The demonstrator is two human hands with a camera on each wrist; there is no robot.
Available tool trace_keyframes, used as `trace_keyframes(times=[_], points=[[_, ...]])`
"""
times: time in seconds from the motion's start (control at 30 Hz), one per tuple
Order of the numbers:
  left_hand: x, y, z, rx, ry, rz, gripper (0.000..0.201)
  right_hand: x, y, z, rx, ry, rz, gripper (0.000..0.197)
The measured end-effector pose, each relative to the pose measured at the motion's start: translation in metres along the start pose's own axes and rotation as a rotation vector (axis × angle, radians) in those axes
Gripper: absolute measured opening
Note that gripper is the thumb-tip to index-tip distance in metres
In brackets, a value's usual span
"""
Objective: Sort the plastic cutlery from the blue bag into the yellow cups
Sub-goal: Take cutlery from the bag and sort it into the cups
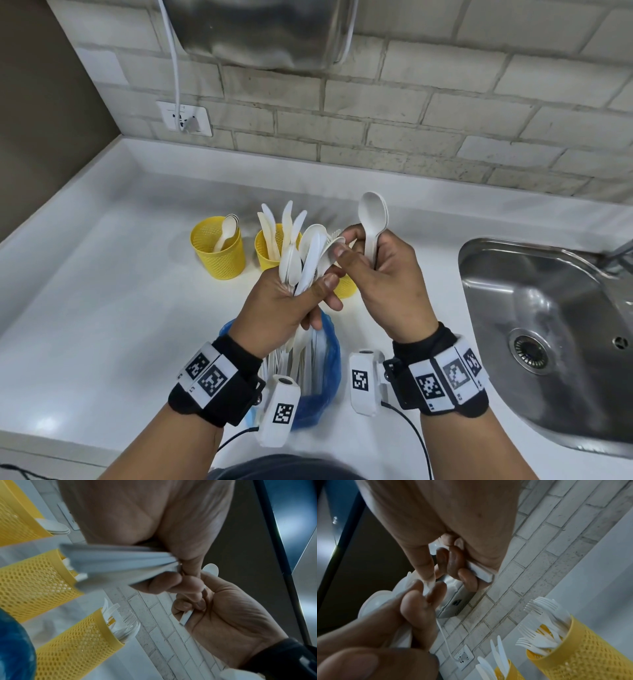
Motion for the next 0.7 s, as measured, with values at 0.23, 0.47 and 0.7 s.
trace_keyframes(times=[0.23,0.47,0.7], points=[[-0.001,0.005,-0.002,-0.018,0.011,-0.038,0.021,-0.002,0.014,0.008,-0.208,0.052,-0.022,0.004],[-0.005,0.004,-0.002,-0.047,-0.014,-0.069,0.028,-0.018,0.007,0.002,-0.163,-0.052,0.145,0.021],[-0.006,0.002,-0.004,0.010,-0.034,-0.038,0.026,-0.021,0.000,-0.005,-0.123,-0.076,0.103,0.035]])
Point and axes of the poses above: each hand's wrist, its own z-axis towards the middle knuckle, its own y-axis out of the back of the hand, x = y × z, the point moved 3 cm from there along z, towards the middle knuckle, and after that the axes turned 8 degrees about y, right-handed, at the moved point
